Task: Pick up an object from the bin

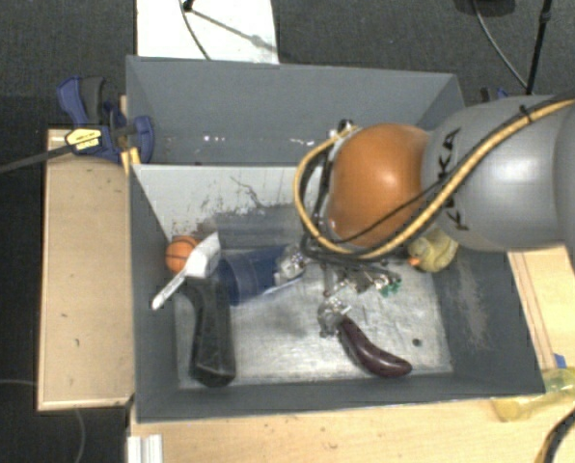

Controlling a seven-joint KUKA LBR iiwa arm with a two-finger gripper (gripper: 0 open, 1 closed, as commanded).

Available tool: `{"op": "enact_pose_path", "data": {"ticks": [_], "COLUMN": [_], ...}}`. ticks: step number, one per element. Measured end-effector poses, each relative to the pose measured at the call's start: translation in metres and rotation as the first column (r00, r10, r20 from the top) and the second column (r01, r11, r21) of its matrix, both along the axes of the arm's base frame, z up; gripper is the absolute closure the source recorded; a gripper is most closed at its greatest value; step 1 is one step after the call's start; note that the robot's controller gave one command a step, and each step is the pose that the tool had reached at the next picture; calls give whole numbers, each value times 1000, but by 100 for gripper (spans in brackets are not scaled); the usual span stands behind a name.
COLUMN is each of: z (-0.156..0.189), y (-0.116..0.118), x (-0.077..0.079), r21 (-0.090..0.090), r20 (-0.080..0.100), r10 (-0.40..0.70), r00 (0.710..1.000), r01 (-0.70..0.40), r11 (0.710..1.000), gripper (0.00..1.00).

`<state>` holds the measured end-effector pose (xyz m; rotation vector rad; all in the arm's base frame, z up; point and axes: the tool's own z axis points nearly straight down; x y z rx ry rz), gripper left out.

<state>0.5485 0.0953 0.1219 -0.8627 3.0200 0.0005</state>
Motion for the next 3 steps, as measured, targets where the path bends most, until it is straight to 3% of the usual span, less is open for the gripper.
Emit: {"op": "enact_pose_path", "data": {"ticks": [1,2,3], "z": [-5,-5,-5], "y": [-15,-15,-15], "x": [3,3,3], "r21": [0,1,1], "r20": [-1,-1,-1], "r10": [104,102,101], "r00": [995,995,995], "r01": [-104,-102,-101], "r11": [995,995,995], "gripper": [100,0,0]}}
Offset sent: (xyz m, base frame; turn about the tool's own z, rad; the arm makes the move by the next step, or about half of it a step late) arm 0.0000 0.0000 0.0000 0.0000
